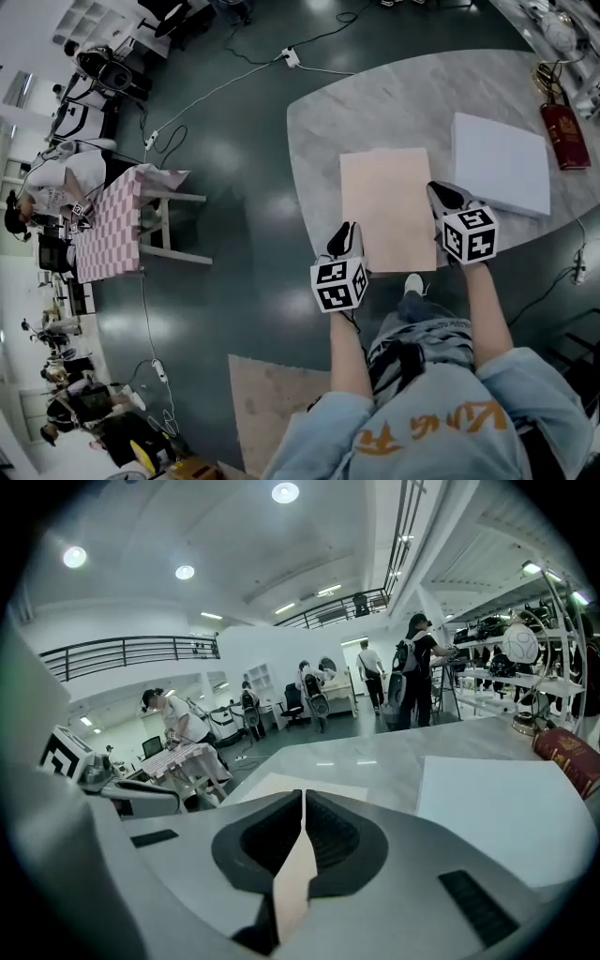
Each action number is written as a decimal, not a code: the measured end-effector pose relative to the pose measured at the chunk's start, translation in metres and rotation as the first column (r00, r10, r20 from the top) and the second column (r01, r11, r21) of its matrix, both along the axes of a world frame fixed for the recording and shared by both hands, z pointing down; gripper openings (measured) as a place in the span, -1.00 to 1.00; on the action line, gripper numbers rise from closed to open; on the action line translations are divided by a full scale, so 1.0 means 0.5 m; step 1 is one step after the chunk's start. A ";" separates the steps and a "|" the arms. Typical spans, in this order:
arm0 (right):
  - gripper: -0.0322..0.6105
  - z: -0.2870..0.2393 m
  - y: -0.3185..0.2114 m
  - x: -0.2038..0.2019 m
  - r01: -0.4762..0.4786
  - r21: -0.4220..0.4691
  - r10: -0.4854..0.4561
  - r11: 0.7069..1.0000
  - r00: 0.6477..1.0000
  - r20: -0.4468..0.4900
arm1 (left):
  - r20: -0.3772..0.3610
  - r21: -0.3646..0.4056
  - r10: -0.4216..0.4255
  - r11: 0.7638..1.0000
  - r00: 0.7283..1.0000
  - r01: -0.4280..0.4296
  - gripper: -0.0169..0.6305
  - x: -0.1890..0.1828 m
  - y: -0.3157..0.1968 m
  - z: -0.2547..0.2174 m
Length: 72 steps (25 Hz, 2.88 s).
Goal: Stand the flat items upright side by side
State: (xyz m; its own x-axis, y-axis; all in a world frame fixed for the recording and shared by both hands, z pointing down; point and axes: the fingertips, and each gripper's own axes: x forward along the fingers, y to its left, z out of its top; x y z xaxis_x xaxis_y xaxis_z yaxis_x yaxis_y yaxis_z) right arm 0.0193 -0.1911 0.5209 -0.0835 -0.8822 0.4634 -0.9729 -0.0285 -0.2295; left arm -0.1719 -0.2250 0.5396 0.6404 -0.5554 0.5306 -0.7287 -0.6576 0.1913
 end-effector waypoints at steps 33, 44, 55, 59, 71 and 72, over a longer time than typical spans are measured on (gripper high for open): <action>0.33 0.243 -0.015 -0.018 0.086 -0.343 -0.009 0.935 0.975 0.220 | 0.057 -0.293 0.233 0.933 0.971 -0.207 0.26 0.042 -0.073 0.201; 0.36 0.275 -0.031 -0.022 0.117 -0.372 -0.006 0.921 0.958 0.285 | 0.044 -0.406 0.264 0.886 0.963 -0.224 0.32 0.047 -0.083 0.230; 0.31 0.251 -0.032 -0.024 0.129 -0.363 -0.036 0.923 0.967 0.252 | 0.055 -0.351 0.259 0.909 0.964 -0.224 0.30 0.048 -0.077 0.210; 0.31 0.224 -0.040 -0.023 0.135 -0.326 -0.064 0.936 0.974 0.219 | 0.041 -0.308 0.243 0.926 0.969 -0.219 0.30 0.047 -0.079 0.189; 0.28 0.108 -0.071 -0.021 0.166 -0.189 -0.153 0.968 0.985 0.082 | 0.030 -0.148 0.205 0.969 0.978 -0.199 0.29 0.045 -0.093 0.097; 0.28 0.099 -0.075 -0.020 0.168 -0.180 -0.158 0.969 0.985 0.072 | 0.031 -0.137 0.202 0.971 0.979 -0.196 0.29 0.046 -0.096 0.090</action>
State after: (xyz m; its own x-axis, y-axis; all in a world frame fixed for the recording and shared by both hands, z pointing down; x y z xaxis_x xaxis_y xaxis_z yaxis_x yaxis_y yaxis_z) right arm 0.0093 -0.2286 0.5706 -0.2501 -0.7538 0.6077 -0.9534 0.0823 -0.2902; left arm -0.1489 -0.2729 0.5847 0.7052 -0.3424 0.6209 -0.5956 -0.7611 0.2567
